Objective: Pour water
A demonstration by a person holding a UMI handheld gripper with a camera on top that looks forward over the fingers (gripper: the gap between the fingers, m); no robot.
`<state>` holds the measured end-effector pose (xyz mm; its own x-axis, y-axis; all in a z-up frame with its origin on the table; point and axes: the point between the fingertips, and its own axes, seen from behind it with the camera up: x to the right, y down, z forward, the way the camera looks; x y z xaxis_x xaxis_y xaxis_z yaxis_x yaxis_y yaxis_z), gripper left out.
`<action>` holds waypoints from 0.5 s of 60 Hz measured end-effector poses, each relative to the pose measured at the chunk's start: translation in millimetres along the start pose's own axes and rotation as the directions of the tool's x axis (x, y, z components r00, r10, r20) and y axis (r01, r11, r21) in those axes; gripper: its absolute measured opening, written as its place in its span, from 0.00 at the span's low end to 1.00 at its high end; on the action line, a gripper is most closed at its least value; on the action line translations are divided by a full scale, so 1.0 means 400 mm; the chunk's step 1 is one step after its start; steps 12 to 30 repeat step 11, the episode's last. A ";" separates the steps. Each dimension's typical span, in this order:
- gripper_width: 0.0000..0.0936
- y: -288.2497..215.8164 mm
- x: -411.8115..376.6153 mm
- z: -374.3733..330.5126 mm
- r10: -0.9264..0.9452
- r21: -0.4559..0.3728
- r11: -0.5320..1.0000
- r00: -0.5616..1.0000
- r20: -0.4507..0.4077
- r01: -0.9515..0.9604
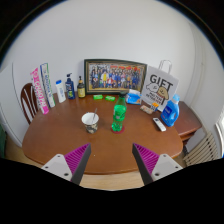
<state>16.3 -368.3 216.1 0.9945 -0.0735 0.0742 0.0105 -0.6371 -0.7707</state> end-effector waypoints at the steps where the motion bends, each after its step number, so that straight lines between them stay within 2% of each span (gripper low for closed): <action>1: 0.91 0.000 0.003 -0.001 -0.007 0.002 1.000 1.000 -0.004 0.007; 30: 0.91 0.003 -0.002 -0.010 -0.012 0.004 1.000 1.000 0.005 0.012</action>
